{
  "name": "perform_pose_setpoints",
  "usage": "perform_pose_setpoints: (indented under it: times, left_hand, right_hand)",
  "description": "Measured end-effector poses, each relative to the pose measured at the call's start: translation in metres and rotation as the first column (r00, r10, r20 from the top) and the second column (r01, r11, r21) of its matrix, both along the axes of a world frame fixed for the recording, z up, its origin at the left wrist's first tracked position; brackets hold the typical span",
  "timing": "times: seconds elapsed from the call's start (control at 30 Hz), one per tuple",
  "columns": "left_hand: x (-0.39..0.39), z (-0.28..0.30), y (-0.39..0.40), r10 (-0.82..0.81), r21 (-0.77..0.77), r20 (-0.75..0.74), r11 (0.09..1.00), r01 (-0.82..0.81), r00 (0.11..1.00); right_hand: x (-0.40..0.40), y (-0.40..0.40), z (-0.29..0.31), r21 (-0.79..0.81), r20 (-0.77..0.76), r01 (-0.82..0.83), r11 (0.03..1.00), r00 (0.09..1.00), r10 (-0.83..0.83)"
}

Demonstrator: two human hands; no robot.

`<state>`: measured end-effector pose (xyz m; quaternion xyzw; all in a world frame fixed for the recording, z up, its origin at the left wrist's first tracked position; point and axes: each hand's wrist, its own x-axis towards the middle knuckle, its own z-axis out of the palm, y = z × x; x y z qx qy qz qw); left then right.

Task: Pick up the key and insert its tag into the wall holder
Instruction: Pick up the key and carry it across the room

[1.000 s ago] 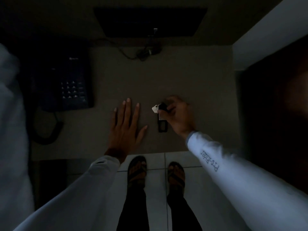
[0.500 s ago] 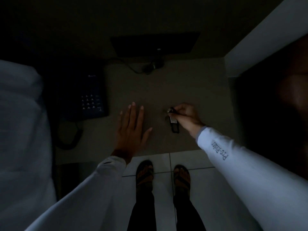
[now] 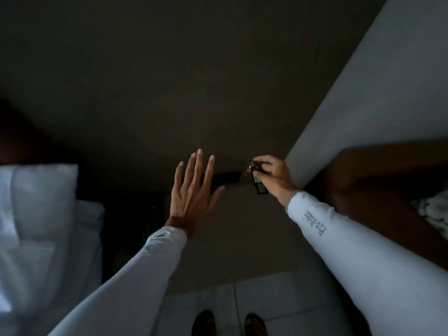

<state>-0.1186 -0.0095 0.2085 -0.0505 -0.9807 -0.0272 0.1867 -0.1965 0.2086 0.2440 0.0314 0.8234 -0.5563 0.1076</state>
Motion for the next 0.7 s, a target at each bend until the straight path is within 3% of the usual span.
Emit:
perform_pose_setpoints:
  times: [0.2, 0.4, 0.7]
  left_hand:
    - [-0.053, 0.179, 0.007, -0.077, -0.056, -0.221, 0.996, 0.066, 0.972]
    - [-0.081, 0.353, 0.033, -0.138, -0.097, -0.528, 0.99, 0.102, 0.838]
    - [-0.075, 0.533, 0.089, -0.217, -0.105, -0.728, 0.973, 0.207, 0.651]
  right_hand:
    - [-0.028, 0.022, 0.195, 0.018, -0.279, 0.032, 0.999, 0.96, -0.026]
    - [-0.021, 0.05, 0.378, -0.054, -0.524, 0.127, 0.99, 0.841, -0.136]
    - [0.034, 0.098, 0.558, -0.15, -0.757, 0.248, 0.957, 0.594, -0.273]
